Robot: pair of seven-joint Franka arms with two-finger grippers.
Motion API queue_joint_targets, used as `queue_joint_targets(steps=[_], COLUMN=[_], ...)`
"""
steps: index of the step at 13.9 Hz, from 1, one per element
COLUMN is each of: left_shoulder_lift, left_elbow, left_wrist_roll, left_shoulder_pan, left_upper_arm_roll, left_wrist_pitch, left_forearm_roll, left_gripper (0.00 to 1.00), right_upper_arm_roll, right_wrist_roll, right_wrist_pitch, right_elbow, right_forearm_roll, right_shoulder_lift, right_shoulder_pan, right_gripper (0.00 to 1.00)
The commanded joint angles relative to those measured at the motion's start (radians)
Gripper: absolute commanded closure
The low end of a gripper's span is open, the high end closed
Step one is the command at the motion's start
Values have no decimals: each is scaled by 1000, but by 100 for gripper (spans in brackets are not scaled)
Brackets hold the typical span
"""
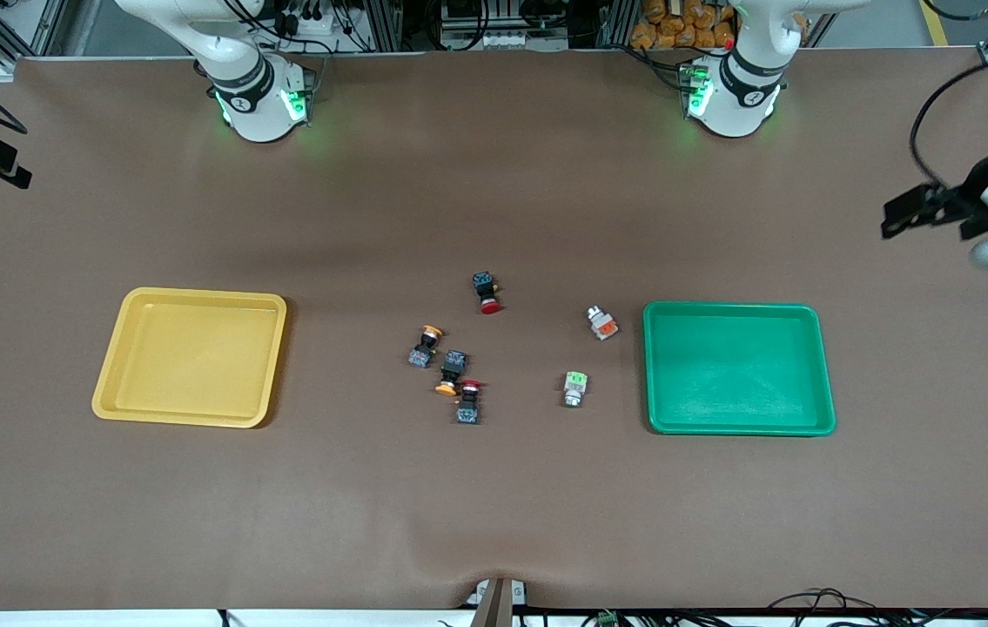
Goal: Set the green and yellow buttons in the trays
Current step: 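Move the left gripper toward the orange-base white button beside the green tray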
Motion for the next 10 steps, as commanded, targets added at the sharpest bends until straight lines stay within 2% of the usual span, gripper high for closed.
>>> queue_joint_targets(steps=[1, 6, 8, 10], left_shoulder_lift=[94, 184, 218, 255], left_elbow=[14, 25, 24, 22], left_wrist_roll=[-15, -103, -144, -276], left_shoulder_pan=[-13, -76, -114, -171], left_upper_arm_roll=[-1, -10, -29, -30], left_wrist_pitch=[66, 109, 175, 223], left_forearm_roll=[-20, -17, -23, -74], left_gripper=[0, 0, 0, 0], right_upper_arm_roll=[5, 4, 2, 2], right_wrist_roll=[0, -3, -5, -8], right_wrist_pitch=[-13, -4, 31, 65], right_elbow=[25, 25, 48, 56], right_forearm_roll=[-3, -16, -23, -23], right_shoulder_lift=[9, 34, 66, 100], right_shoulder_pan=[-9, -13, -23, -52], right_gripper=[0, 0, 0, 0])
